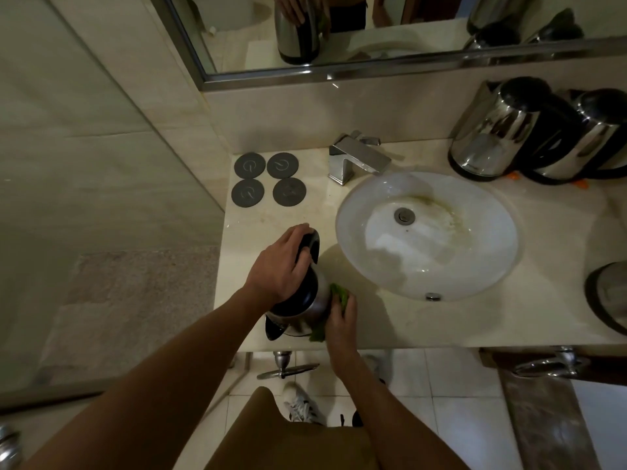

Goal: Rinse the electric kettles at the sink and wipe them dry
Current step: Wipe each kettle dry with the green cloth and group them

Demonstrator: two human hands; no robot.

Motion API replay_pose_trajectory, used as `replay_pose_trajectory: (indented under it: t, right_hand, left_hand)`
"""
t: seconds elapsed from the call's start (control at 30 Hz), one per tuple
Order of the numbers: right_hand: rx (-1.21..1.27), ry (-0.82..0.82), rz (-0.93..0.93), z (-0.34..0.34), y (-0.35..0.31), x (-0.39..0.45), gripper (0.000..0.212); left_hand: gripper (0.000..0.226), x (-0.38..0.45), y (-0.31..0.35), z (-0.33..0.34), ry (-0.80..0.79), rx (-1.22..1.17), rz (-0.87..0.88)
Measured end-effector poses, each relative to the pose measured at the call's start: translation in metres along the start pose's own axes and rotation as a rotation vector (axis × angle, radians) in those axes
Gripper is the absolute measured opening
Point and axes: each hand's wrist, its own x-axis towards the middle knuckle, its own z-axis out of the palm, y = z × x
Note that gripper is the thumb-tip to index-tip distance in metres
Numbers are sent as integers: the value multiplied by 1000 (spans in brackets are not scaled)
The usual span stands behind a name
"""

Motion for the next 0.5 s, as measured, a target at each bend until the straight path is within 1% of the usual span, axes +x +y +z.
replay_pose_trajectory:
  t: [0.07, 0.13, 0.2, 0.27, 0.33, 0.4, 0.43, 0.5]
  right_hand:
    - [-23, -14, -50, 0, -13, 8, 21]
    - [-111, -63, -73, -2, -26, 20, 28]
    - [-167, -133, -34, -3, -38, 35, 24]
    - [-161, -214, 43, -4, -48, 51, 18]
    - [-231, -273, 74, -6, -52, 67, 18]
    - [-360, -333, 26, -5, -50, 84, 19]
    - [-465, -348, -19, -2, -48, 91, 20]
    - [-619, -316, -117, 3, -41, 108, 27]
  left_hand:
    - [49, 1, -1, -1, -1, -1, -3]
    - [50, 1, -2, -1, -1, 1, 3]
    - [51, 0, -3, 0, -2, 1, 17]
    - [51, 2, -5, 0, -3, 5, 13]
    - [50, 2, -5, 1, -6, 2, 3]
    - [50, 2, -4, 2, -7, -6, 5]
    - [50, 3, -5, 2, -8, -8, 1]
    - [50, 4, -6, 2, -10, -12, -13]
